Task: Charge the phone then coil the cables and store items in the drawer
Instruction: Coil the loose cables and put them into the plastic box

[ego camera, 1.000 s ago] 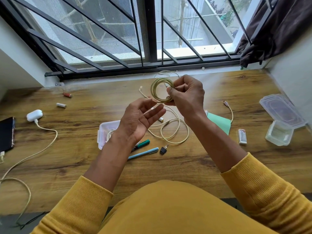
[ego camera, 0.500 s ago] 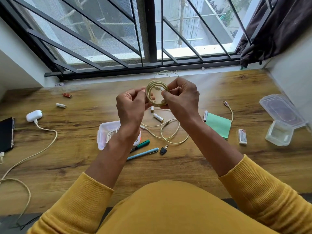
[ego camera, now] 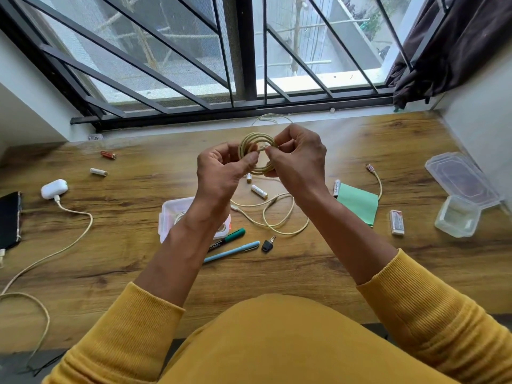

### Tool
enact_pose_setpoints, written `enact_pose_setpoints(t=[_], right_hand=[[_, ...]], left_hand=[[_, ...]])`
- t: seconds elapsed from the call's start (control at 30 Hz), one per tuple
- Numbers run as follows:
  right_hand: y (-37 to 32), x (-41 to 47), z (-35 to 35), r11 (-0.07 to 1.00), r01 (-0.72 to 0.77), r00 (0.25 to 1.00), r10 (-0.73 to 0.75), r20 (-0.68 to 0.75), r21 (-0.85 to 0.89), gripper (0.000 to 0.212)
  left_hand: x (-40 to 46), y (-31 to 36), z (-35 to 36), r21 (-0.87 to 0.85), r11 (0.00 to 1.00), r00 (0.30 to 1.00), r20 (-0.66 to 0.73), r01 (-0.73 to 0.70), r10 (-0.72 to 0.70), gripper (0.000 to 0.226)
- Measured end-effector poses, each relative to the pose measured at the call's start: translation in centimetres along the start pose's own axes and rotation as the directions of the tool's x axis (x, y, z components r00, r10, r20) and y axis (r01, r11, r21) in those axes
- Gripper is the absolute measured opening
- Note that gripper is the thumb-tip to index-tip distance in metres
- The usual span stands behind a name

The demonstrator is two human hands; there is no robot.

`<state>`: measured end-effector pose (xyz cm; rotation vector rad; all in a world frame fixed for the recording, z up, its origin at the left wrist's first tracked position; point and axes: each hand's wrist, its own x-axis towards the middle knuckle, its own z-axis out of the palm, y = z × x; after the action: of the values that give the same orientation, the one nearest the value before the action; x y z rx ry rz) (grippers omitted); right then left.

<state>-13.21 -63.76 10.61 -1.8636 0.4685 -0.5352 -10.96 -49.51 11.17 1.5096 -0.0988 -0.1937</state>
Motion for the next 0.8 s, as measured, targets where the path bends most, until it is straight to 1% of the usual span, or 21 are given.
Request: enact_pose_setpoints(t=[0.07, 0.13, 0.23, 0.27, 0.33, 0.4, 0.5, 0.57, 0.63, 0.7, 0.8], right_hand=[[-0.1, 0.0, 0.1, 1.000, -0.025, 1.000, 0.025, 0.016, -0.002, 0.014], [-0.3, 0.2, 0.0, 0.999, -0.053, 0.998, 0.053, 0.029, 0.000, 0.015], [-0.5, 0.0, -0.3, 0.992, -0.111, 0.992, 0.106, 0.070, 0.065, 0.015], [-0.6, -0.1, -0.3, 0.992, -0.110, 0.992, 0.105, 0.076, 0.067, 0.014], [-0.7, -0.1, -0.1, 0.995, -0.092, 0.993, 0.089, 0.072, 0.042, 0.012], [-0.6, -0.1, 0.3, 0.997, -0.076, 0.995, 0.076, 0.063, -0.002, 0.015], [-0.6, -0.2, 0.4, 0.998, -0.067, 0.995, 0.067, 0.071, -0.003, 0.014], [-0.6, -0.1, 0.1, 0.998, -0.063, 0.996, 0.061, 0.070, 0.025, 0.012], [-0.4, 0.0, -0.2, 0.997, -0.058, 0.996, 0.055, 0.065, 0.043, 0.012], [-0.1, 0.0, -0.2, 0.996, -0.057, 0.995, 0.051, 0.086, 0.064, 0.013], [0.1, -0.1, -0.2, 0.981, -0.120, 0.978, 0.090, 0.188, 0.154, 0.016]], left_hand=[[0.0, -0.1, 0.0, -0.068, 0.997, 1.000, 0.008, 0.022, -0.022, 0.020], [0.0, 0.0, 0.0, -0.145, 0.988, 0.998, 0.013, 0.058, -0.057, 0.034], [0.2, 0.1, -0.4, -0.294, 0.948, 0.990, 0.104, 0.126, -0.099, 0.052], [0.2, 0.1, -0.6, -0.318, 0.939, 0.986, 0.139, 0.134, -0.093, 0.056], [0.4, 0.1, -0.6, -0.310, 0.942, 0.982, 0.174, 0.125, -0.073, 0.062], [0.5, 0.1, -0.2, -0.236, 0.969, 0.991, 0.120, 0.078, -0.051, 0.058], [0.7, 0.2, 0.2, -0.069, 0.996, 0.998, -0.047, -0.051, 0.048, 0.036], [0.8, 0.4, -0.1, -0.039, 0.996, 0.992, -0.093, -0.084, 0.080, 0.024], [0.9, 0.6, -0.5, -0.047, 0.997, 0.995, -0.086, -0.062, 0.058, 0.015], [1.1, 0.6, -0.8, -0.075, 0.997, 0.997, -0.070, -0.014, 0.008, 0.016], [1.2, 0.5, -1.1, -0.133, 0.989, 0.993, -0.084, 0.070, -0.082, 0.022]])
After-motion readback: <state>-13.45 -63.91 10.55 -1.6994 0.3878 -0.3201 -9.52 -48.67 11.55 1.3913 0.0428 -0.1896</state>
